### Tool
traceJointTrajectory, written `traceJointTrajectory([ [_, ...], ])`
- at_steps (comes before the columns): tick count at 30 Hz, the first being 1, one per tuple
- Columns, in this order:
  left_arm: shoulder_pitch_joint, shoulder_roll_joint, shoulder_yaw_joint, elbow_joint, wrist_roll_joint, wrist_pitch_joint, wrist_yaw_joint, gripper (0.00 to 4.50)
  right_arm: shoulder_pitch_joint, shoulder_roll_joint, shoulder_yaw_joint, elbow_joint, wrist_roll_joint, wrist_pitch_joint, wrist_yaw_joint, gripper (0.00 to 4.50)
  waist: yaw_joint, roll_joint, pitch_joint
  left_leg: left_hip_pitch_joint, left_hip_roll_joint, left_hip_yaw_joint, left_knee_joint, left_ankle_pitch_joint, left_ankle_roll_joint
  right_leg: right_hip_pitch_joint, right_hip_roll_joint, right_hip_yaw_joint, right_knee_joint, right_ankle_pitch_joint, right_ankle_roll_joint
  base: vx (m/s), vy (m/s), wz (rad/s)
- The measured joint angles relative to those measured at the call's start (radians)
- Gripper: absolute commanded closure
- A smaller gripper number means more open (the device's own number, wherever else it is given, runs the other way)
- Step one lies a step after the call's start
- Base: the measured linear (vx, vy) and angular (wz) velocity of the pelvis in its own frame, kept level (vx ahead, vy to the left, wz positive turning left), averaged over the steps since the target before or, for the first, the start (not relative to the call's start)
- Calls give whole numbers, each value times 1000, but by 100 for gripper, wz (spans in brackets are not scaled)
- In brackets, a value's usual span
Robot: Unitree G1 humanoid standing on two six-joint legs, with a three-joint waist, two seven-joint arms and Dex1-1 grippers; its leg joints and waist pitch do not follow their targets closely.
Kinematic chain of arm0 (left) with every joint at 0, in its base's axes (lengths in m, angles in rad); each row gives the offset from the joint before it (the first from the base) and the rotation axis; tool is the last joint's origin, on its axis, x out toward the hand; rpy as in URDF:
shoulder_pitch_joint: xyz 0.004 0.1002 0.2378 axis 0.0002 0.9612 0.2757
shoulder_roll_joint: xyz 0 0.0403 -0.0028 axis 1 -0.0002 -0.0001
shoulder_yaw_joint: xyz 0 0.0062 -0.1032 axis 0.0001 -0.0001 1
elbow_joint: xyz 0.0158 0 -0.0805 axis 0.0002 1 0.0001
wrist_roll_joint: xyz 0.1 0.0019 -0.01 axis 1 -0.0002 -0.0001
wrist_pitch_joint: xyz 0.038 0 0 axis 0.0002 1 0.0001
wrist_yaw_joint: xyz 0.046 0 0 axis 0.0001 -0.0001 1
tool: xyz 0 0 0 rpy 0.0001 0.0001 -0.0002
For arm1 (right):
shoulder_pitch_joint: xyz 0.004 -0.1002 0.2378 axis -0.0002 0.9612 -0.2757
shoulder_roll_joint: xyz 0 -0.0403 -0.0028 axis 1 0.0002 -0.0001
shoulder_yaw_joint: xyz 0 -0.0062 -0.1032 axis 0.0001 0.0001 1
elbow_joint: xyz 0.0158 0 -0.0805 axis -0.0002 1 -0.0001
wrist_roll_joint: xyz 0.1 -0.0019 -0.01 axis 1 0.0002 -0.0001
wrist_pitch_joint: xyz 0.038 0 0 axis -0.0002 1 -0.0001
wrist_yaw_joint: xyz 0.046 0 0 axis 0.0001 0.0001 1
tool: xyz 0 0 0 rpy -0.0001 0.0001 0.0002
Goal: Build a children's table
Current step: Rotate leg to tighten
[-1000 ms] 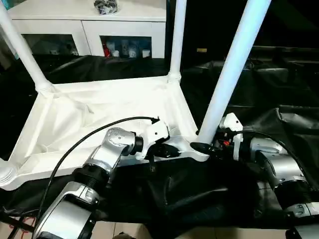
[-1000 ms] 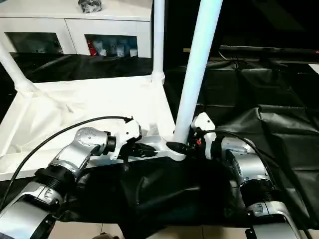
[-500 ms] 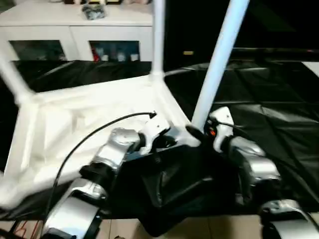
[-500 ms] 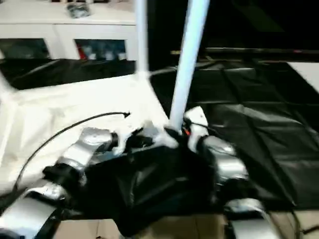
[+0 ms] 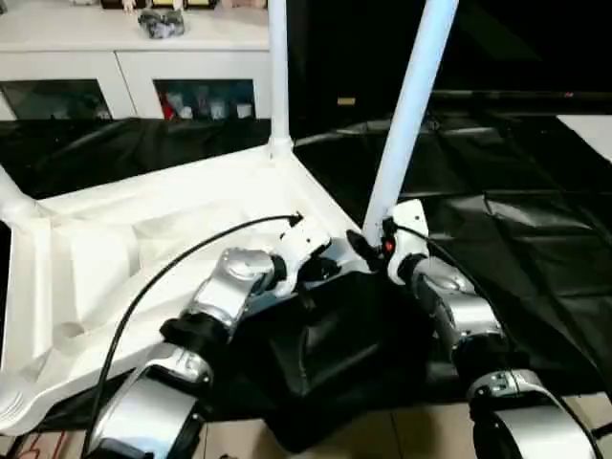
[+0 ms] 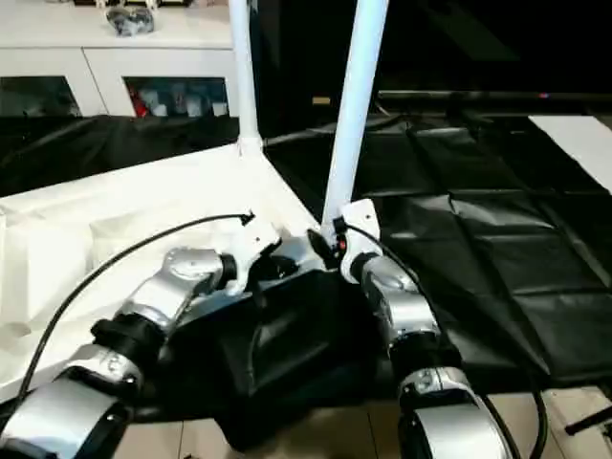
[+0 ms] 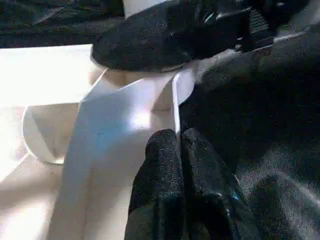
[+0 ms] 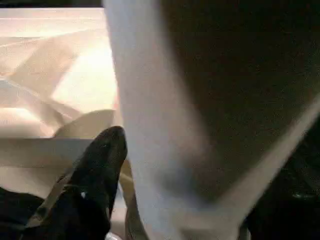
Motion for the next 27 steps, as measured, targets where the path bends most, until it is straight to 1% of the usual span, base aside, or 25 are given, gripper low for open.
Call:
traceJointTrajectory([
  [2,6,27,-5,-8,-22,-14,-55,450,6,-42,25,-4,0,-17,106,117,2,0,0,0,1,0,-1,0,0,-1,0,0,2,11,0,52,-27,4],
  [5,8,58,-7,-20,-35,-28,-126,450,23,-87,39,-10,11,-25,222,117,8,0,0,-1,4,3,-5,0,0,-5,1,-1,9,16,-2,56,-37,6],
  [8,9,83,-13,-30,-43,-37,-196,450,41,-121,51,-38,26,-28,341,117,24,1,1,-1,6,5,-6,0,0,-8,2,-4,17,8,6,17,-12,1],
  [12,11,139,-41,-47,-61,-63,-328,450,76,-195,95,-115,64,8,559,117,39,2,1,-2,7,5,-8,0,-1,-9,2,-5,17,4,3,0,0,0],
  [14,11,153,-48,-47,-66,-76,-370,450,86,-218,111,-137,79,25,631,117,44,2,1,-1,7,6,-7,0,-1,-9,2,-5,17,4,2,0,0,0],
  [18,11,162,-58,-47,-65,-88,-418,450,96,-225,121,-162,94,61,706,117,56,2,1,-1,7,9,-6,0,-3,-7,1,-3,18,5,2,0,0,0],
  [19,11,165,-61,-47,-65,-89,-429,450,100,-227,121,-170,97,73,721,142,57,2,1,0,7,11,-6,0,-3,-7,0,-2,18,5,2,0,0,0],
  [20,11,167,-62,-47,-65,-90,-438,450,103,-229,123,-178,102,83,729,142,58,2,1,0,7,12,-6,0,-3,-7,0,-1,18,5,2,0,0,0],
  [23,10,172,-68,-47,-67,-94,-459,450,111,-232,130,-196,113,105,744,176,58,2,1,0,7,16,-6,1,-3,-7,-1,0,18,5,2,0,0,0],
  [26,10,172,-70,-46,-72,-95,-459,450,111,-232,137,-202,114,108,745,181,58,2,1,-1,7,17,-6,1,-3,-7,-2,0,18,5,2,0,0,0],
  [27,10,172,-70,-45,-73,-95,-459,450,111,-232,137,-202,114,108,745,189,58,2,1,-1,7,17,-5,1,-3,-7,-2,0,18,5,2,0,0,0],
])
